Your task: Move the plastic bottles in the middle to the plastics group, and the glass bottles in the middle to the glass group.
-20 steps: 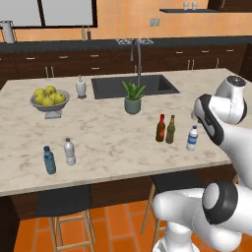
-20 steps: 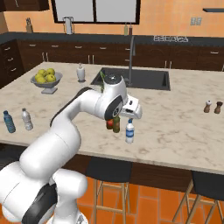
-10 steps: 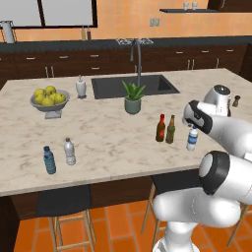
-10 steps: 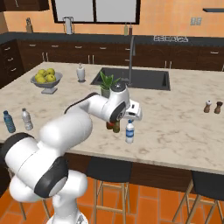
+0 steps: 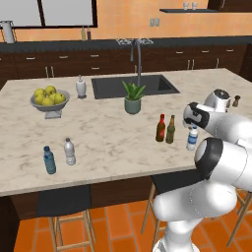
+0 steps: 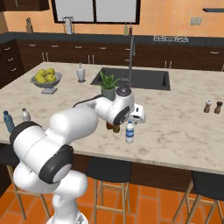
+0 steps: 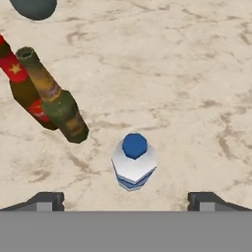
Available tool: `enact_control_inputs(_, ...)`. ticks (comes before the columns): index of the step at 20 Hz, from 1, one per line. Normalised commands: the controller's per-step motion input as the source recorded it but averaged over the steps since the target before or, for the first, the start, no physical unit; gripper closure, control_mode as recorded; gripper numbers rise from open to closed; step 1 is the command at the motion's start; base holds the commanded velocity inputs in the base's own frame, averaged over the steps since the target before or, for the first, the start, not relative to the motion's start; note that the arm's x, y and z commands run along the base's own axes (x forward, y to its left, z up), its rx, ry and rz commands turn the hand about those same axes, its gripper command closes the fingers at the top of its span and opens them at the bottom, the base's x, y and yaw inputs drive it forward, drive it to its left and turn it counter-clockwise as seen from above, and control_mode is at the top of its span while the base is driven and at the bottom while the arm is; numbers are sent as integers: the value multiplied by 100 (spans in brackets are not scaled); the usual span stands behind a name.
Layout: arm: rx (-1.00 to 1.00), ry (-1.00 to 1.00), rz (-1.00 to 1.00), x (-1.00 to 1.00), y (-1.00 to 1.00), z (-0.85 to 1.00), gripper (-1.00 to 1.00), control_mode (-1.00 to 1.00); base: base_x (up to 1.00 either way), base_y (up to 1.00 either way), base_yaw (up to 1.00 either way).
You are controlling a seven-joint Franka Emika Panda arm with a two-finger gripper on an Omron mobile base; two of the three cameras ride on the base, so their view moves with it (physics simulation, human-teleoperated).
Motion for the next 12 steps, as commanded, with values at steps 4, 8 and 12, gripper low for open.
enact_control_inputs(4, 0, 0, 0, 6, 0, -29, -100, -100, 0, 0, 0)
enact_control_inputs(8, 0, 0, 0, 6, 0, -33, -100, -100, 0, 0, 0)
enact_control_inputs(12, 0, 0, 0, 16, -5, -11, -100, -100, 0, 0, 0)
